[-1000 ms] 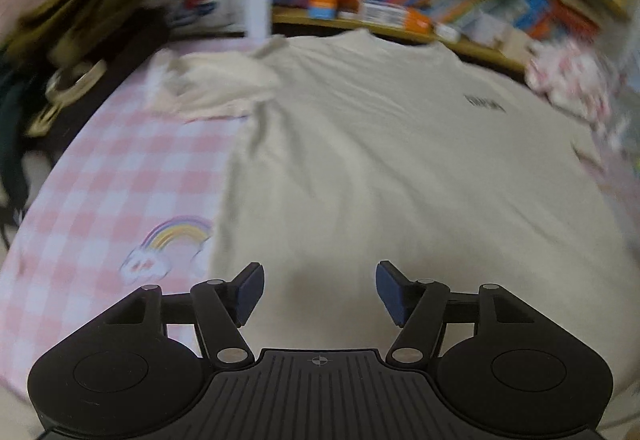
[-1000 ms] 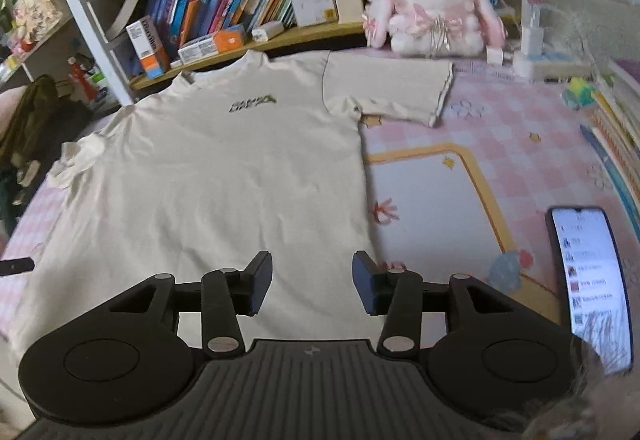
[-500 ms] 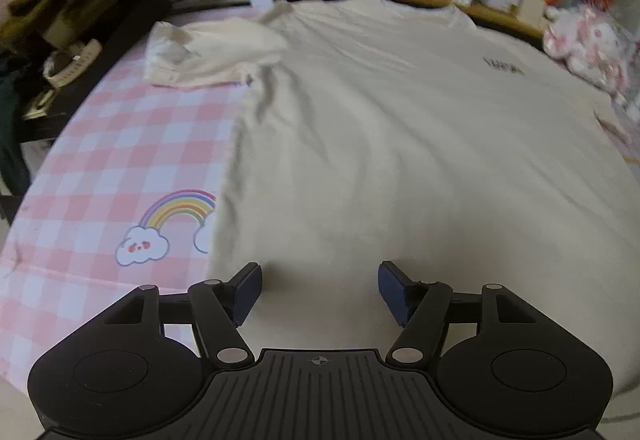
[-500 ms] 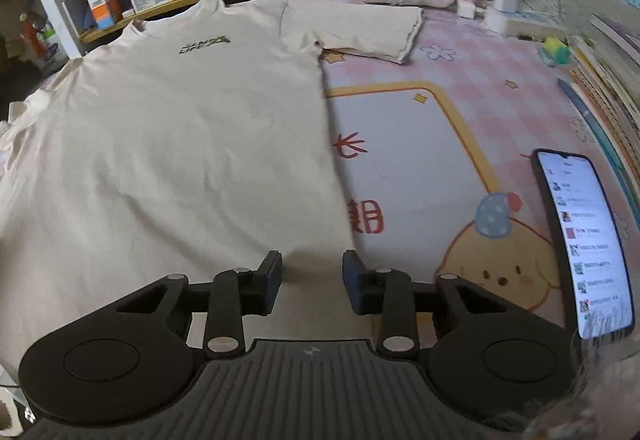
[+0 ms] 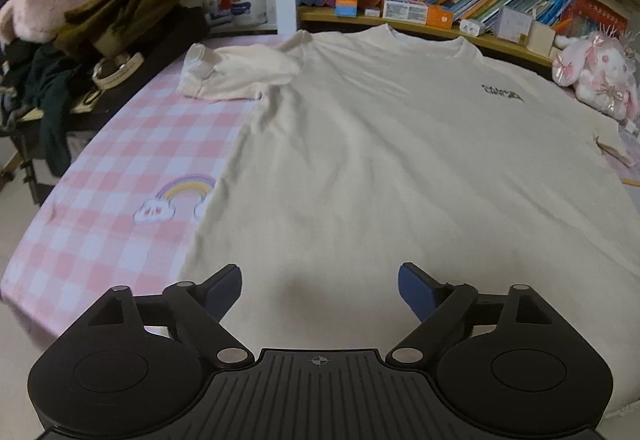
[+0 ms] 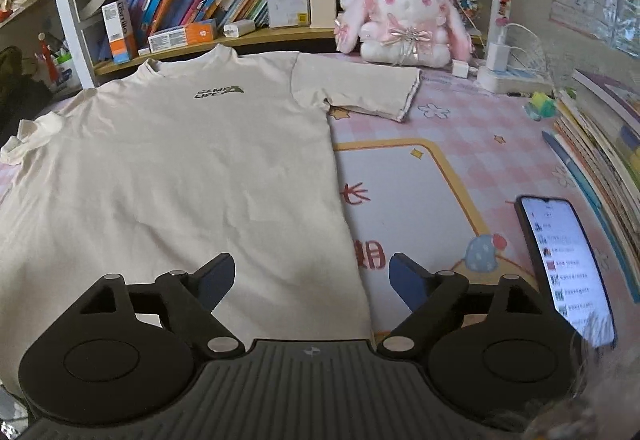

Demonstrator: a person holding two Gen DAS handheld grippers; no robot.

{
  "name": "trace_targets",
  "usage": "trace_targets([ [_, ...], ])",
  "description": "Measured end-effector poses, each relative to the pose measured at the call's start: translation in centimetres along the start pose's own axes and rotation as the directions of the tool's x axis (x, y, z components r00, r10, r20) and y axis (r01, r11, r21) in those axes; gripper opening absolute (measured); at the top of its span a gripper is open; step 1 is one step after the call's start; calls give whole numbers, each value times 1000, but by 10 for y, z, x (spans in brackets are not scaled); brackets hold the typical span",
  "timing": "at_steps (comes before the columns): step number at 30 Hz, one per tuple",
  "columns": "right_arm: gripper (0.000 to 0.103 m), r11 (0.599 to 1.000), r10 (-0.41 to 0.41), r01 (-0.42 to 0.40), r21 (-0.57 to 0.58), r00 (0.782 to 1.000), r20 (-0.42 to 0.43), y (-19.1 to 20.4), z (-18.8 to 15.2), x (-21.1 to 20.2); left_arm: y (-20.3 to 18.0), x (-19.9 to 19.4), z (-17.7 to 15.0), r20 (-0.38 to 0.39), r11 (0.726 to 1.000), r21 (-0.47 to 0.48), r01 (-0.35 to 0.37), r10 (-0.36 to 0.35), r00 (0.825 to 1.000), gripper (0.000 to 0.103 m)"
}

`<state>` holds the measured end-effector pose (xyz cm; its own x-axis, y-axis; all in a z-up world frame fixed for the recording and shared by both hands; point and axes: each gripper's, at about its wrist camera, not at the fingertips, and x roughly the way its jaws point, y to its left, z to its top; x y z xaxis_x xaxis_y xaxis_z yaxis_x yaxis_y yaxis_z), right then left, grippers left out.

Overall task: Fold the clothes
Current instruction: 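Press the folded cream T-shirt flat with both grippers open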

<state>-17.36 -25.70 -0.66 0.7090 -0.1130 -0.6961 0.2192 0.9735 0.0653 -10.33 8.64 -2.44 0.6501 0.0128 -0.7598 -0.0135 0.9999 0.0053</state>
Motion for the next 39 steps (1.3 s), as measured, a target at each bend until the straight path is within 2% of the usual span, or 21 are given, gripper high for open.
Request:
trace_targets([
  [8,99,1000,-13,14,-18,1000,10,7,-10,-6,-14,-6,-9,-9,999,32,-13,14,1000,93],
  [14,101,999,-17,17,-46,1000,11,17,-15,-9,-17,-3,-7,-8,998,66,1,-1,1000,93],
  [19,102,998,-44,44,-36,999,3,27,-17,-9,-13,4,-2,-4,993,108,39,-39,999,93],
  [25,102,996,-91,91,-5,996,0,54,-14,-4,15,20,16,-6,987,132,94,-94,996,93],
  [35,103,993,-122,122,-10,993,11,128,-4,8,74,53,53,-6,976,143,162,-163,987,93],
  [39,103,993,-121,121,-17,993,5,156,-2,15,103,67,67,-9,977,111,184,-184,983,93],
])
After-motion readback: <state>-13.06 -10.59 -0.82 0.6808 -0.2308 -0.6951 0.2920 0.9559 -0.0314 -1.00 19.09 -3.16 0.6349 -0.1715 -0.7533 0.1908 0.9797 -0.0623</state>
